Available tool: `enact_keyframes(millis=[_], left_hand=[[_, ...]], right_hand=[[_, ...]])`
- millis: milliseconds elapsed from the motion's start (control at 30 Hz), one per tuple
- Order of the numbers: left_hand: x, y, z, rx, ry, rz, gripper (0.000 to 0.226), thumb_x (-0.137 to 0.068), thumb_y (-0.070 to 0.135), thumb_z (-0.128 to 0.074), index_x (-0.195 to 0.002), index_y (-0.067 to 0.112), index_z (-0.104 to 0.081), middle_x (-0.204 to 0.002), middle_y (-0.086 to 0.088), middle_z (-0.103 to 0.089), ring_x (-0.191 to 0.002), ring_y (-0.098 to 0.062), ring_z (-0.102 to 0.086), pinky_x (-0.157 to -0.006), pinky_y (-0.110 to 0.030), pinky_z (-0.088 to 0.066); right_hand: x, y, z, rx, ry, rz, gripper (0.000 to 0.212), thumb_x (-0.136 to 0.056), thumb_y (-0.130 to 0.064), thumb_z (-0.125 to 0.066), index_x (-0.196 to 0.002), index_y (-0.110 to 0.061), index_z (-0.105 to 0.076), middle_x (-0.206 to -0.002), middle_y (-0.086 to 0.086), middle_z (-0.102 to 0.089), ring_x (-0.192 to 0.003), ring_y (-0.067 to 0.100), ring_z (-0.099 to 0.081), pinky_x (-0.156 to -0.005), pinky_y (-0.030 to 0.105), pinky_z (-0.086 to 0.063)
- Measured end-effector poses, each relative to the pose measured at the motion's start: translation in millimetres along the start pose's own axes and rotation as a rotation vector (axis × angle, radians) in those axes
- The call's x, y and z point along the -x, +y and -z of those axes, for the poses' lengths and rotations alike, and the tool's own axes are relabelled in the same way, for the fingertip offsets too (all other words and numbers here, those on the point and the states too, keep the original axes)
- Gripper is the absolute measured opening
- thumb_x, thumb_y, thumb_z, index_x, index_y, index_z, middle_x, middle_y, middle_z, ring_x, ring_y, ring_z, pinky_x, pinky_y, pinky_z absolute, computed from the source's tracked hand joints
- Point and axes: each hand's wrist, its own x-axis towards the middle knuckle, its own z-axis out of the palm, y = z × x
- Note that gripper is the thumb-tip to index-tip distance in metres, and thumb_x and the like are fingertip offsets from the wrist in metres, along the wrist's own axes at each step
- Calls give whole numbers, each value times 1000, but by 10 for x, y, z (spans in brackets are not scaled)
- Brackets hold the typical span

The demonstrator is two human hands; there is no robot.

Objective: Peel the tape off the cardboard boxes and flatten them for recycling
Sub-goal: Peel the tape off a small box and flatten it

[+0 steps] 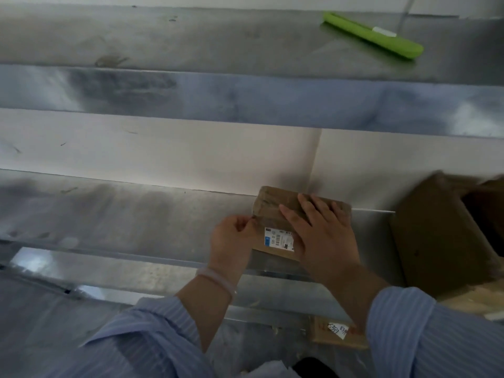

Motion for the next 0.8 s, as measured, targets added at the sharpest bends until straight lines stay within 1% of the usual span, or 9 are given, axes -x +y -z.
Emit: enact_keyframes(millis=[100, 167, 267, 367, 433, 500, 600, 700, 800], left_hand=[[-54, 4, 30, -25, -47, 5, 14, -85, 23, -61, -74, 18, -66, -67, 6, -68, -56, 0, -61, -48, -12, -45], [-105, 18, 73, -40, -126, 27, 17, -86, 21, -59, -72, 14, -66, -67, 1, -68, -60, -8, -61, -54, -18, -50], [-171, 60, 154, 62, -296, 99, 19, -88, 12, -55, -72, 6, -62, -63, -6, -61, -61, -18, -56, -64, -28, -51], [-209, 113, 251, 189, -424, 193, 14, -92, 9, -54, -84, 0, -61, -76, -18, -59, -73, -25, -54, -77, -36, -49], [-210, 125, 301, 246, -440, 240, 15, -93, 13, -57, -86, 0, -61, -82, -21, -61, -78, -30, -57, -83, -39, -51], [-186, 119, 323, 195, -412, 238, 19, -90, 22, -64, -88, 3, -66, -88, -18, -70, -85, -30, -66, -85, -40, -54], [-109, 112, 282, 179, -357, 225, 15, -85, 29, -69, -87, 14, -69, -91, -11, -74, -87, -21, -68, -82, -36, -54], [-72, 117, 191, 236, -264, 241, 12, -85, 25, -70, -78, 16, -69, -79, -6, -73, -73, -15, -63, -69, -29, -51], [-65, 126, 116, 308, -231, 265, 13, -87, 18, -67, -75, 14, -68, -66, -1, -71, -57, -7, -63, -55, -19, -51]], right_hand=[[7, 10, -34, 11, 26, 2, 58, -87, -39, -57, -142, -35, -42, -147, 8, -45, -136, 31, -39, -112, 53, -28], [6, 18, -47, 12, 46, 4, 57, -86, -38, -58, -141, -34, -44, -146, 8, -46, -135, 32, -41, -111, 54, -30], [5, 29, -69, 0, 76, 19, 57, -84, -36, -62, -139, -32, -47, -143, 9, -49, -133, 32, -43, -109, 55, -33], [4, 37, -74, -9, 102, 28, 56, -83, -34, -64, -137, -32, -50, -142, 9, -51, -131, 32, -45, -107, 54, -35], [-17, 43, -72, -14, 93, 29, 55, -84, -34, -63, -137, -32, -50, -142, 9, -50, -132, 32, -45, -107, 54, -34], [-38, 50, -70, -10, 77, 27, 55, -84, -35, -62, -137, -32, -49, -143, 8, -50, -133, 32, -44, -108, 54, -34], [-34, 50, -86, -15, 88, 30, 56, -83, -35, -63, -137, -31, -50, -143, 9, -50, -133, 33, -44, -107, 55, -35], [-29, 36, -90, -25, 105, 28, 57, -81, -33, -65, -136, -30, -51, -142, 10, -51, -132, 34, -45, -105, 56, -36], [-37, 26, -74, -26, 100, 18, 57, -82, -33, -65, -137, -30, -51, -142, 11, -51, -132, 34, -45, -106, 57, -36]])
